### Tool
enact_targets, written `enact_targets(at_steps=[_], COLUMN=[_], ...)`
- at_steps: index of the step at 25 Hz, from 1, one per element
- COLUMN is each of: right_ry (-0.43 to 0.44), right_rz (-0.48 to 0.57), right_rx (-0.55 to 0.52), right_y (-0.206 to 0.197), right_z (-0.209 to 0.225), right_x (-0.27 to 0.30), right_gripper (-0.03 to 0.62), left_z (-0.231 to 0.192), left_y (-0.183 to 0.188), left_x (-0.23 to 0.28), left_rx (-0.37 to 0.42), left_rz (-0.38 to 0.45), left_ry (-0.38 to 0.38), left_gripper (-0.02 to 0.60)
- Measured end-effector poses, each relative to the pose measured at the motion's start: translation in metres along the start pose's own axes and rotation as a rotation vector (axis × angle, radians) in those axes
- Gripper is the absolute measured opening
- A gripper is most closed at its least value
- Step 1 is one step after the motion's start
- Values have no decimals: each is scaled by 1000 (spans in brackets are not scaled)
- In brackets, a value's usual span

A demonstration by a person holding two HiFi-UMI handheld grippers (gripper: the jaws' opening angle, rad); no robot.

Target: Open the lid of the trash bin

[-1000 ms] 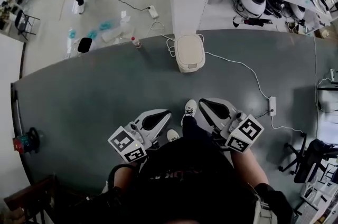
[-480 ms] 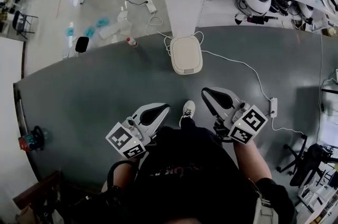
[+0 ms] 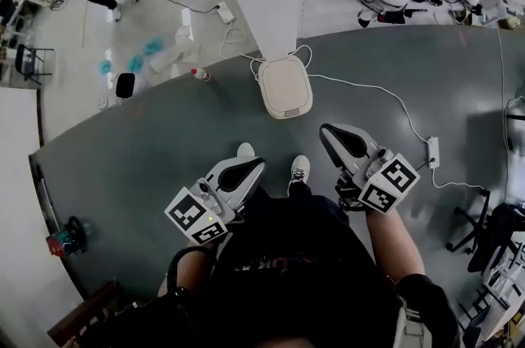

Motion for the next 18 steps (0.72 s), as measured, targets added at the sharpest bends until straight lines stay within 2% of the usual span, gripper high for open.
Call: enact_targets(at_steps=[5,10,18], right_ry=[-112,-236,-463], right_rz=[75,130,132], right_rx=[91,180,315], right_y=[-16,-45,-130], right_z=[25,52,109], right_x=[-1,9,26], right_gripper=[14,67,98], left_z=[-20,-50,-104], left_y=[10,20,0], left_x=[14,18,21], left_rx=[17,50,44], left_rz=[-66,-129,-258], left_ry=[-91,-149,-224], left_gripper=[5,5,5])
Point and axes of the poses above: the fingertips, and each gripper's own axes: x forward along the fingers, z to its right, y out of its top, the point moved 9 cm from there along -x, backward along the fingers, and after that the axes turned 13 degrees about y, right-handed, at the moved point
